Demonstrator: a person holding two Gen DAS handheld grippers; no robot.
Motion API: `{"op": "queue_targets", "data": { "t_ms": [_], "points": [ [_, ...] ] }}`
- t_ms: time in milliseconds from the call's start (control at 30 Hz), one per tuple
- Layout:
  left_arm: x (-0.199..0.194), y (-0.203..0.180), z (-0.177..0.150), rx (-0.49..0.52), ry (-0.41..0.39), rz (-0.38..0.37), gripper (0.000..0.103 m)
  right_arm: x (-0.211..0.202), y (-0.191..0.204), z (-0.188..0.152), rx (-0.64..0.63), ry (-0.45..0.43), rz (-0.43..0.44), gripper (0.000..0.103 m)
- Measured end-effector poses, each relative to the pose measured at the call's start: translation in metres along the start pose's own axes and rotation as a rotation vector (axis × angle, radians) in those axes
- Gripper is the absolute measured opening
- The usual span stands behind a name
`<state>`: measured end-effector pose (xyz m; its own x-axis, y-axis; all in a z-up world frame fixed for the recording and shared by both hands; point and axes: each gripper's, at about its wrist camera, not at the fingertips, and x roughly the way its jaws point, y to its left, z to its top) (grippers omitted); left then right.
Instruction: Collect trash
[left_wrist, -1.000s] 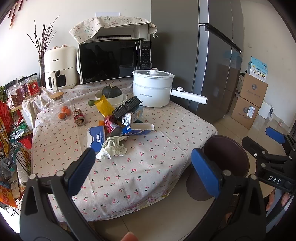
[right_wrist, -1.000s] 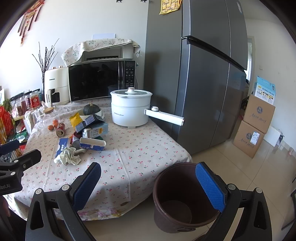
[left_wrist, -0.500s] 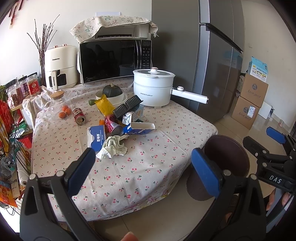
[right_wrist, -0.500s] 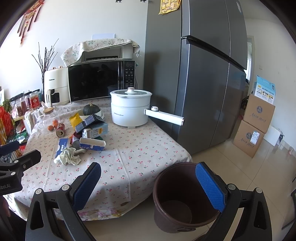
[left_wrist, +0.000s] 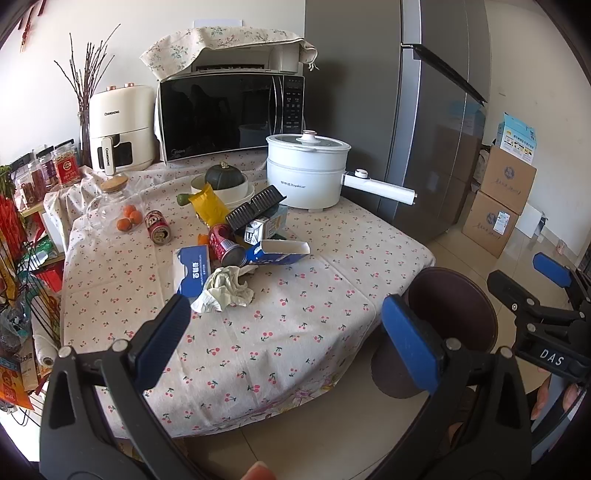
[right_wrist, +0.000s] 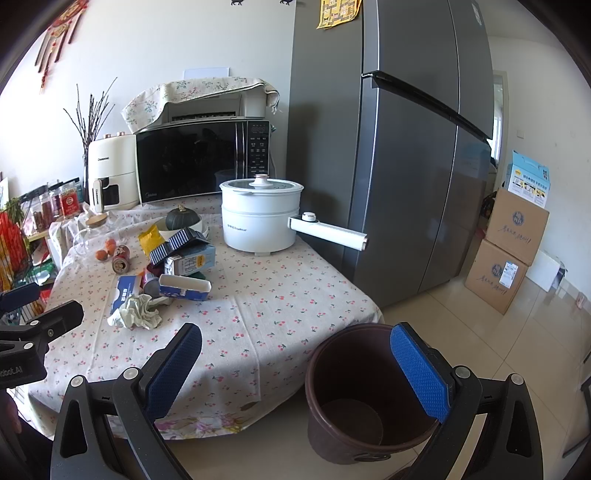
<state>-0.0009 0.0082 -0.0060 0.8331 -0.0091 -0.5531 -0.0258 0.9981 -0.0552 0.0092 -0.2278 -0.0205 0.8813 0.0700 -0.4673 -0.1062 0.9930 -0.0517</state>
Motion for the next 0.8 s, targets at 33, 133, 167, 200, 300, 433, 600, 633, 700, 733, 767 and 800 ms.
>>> {"op": "queue_targets", "data": {
  "t_ms": [33,133,167,200,300,433,600,633,700,733,767,800],
  "points": [
    [0.000,0.000,0.001,0.000,0.004,0.000,0.103,0.000,0.000,0.000,0.000,0.000,0.000,0.103],
    [0.001,-0.001,0.001,-0.014,0.016,-0.008,0.103,0.000,0.000,0.000,-0.001,0.000,-0.002,0.103],
    [0.002,0.000,0.001,-0.018,0.016,-0.010,0.103,0.000,0.000,0.000,0.000,0.001,-0.001,0.103],
    [0.002,0.000,0.001,-0.018,0.017,-0.008,0.103,0.000,0.000,0.000,0.000,0.002,0.000,0.103],
    [0.001,0.000,0.002,-0.027,0.020,-0.008,0.103,0.000,0.000,0.000,0.001,0.000,0.000,0.103],
    [0.001,0.002,0.002,-0.014,-0.018,0.013,0.103,0.000,-0.001,0.001,0.005,-0.001,0.000,0.103],
    [0.004,0.004,0.002,-0.012,-0.006,0.031,0.103,-0.002,-0.004,0.006,0.014,-0.004,0.011,0.103],
    [0.004,0.005,0.002,-0.014,-0.006,0.033,0.103,-0.003,-0.004,0.007,0.012,-0.007,0.012,0.103],
    [0.006,0.006,0.003,-0.022,0.009,0.040,0.103,-0.003,-0.002,0.009,0.004,-0.010,0.015,0.103],
    [0.007,0.007,0.004,-0.022,0.014,0.045,0.103,-0.003,-0.001,0.011,0.000,-0.009,0.019,0.103],
    [0.008,0.007,0.004,-0.024,0.022,0.048,0.103,-0.002,0.000,0.012,-0.004,-0.006,0.025,0.103],
    [0.009,0.009,0.005,-0.023,0.028,0.054,0.103,-0.001,0.001,0.014,-0.006,-0.003,0.034,0.103]
  ]
}}
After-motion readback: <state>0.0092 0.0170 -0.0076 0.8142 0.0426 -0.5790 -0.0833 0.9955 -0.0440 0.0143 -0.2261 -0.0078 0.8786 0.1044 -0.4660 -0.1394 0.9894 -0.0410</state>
